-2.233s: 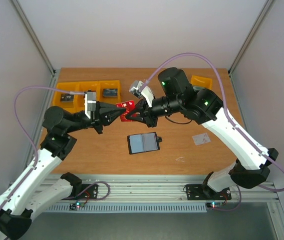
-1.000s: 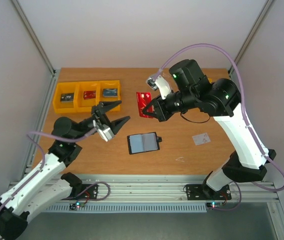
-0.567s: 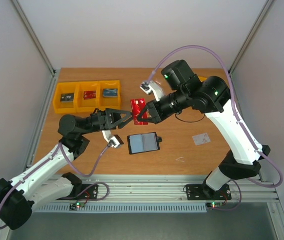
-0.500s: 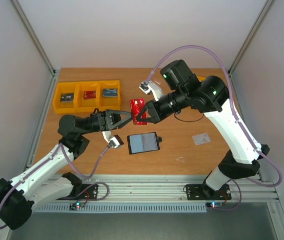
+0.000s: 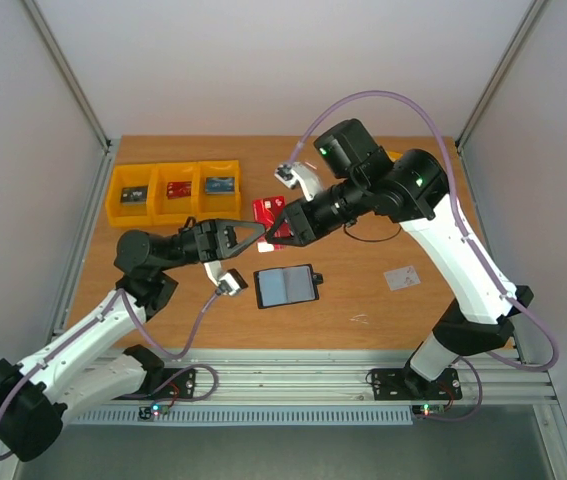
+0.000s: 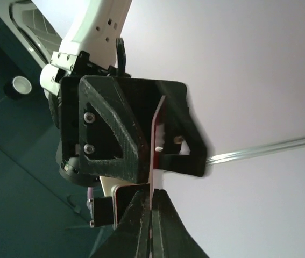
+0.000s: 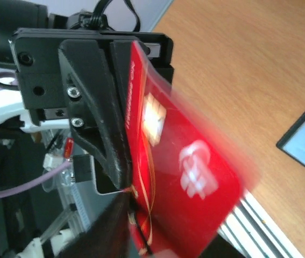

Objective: Take the credit cards out of the card holder

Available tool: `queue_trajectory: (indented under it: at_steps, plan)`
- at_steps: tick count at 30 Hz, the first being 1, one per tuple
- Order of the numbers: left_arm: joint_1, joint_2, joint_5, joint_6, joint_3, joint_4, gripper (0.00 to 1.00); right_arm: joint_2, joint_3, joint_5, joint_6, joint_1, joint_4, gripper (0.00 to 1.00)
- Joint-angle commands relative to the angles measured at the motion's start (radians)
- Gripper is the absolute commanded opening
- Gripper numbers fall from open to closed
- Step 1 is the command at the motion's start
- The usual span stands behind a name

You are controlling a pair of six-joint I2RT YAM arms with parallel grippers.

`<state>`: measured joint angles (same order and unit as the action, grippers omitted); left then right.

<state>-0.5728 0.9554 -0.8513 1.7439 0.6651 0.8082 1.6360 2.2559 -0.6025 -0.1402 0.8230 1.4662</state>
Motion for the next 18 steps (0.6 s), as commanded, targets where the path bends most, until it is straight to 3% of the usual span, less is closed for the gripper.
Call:
queue_trajectory:
  at_steps: [1, 3, 6, 9, 13, 18]
  plan:
    - [-0.004, -0.056, 0.082, -0.064, -0.013, -0.058, 0.00, -0.018, -0.009, 0.178, 0.008, -0.041, 0.016, 0.47]
    - [-0.005, -0.101, 0.142, -0.062, -0.020, -0.212, 0.00, -0.056, -0.046, 0.269, 0.027, -0.087, -0.006, 0.67]
    - [-0.005, -0.164, 0.270, -0.076, 0.028, -0.583, 0.00, -0.128, -0.134, 0.421, 0.042, -0.147, -0.065, 0.83]
    - [-0.004, -0.150, 0.446, -0.157, 0.116, -0.917, 0.00, -0.182, -0.226, 0.519, 0.028, -0.213, -0.125, 0.88]
    - [0.006, -0.020, 0.679, -0.290, 0.234, -1.161, 0.00, -0.188, -0.288, 0.574, -0.026, -0.275, -0.167, 0.91]
    - [0.154, 0.146, 0.708, -0.367, 0.325, -1.312, 0.00, -0.123, -0.281, 0.492, -0.073, -0.361, -0.220, 0.93]
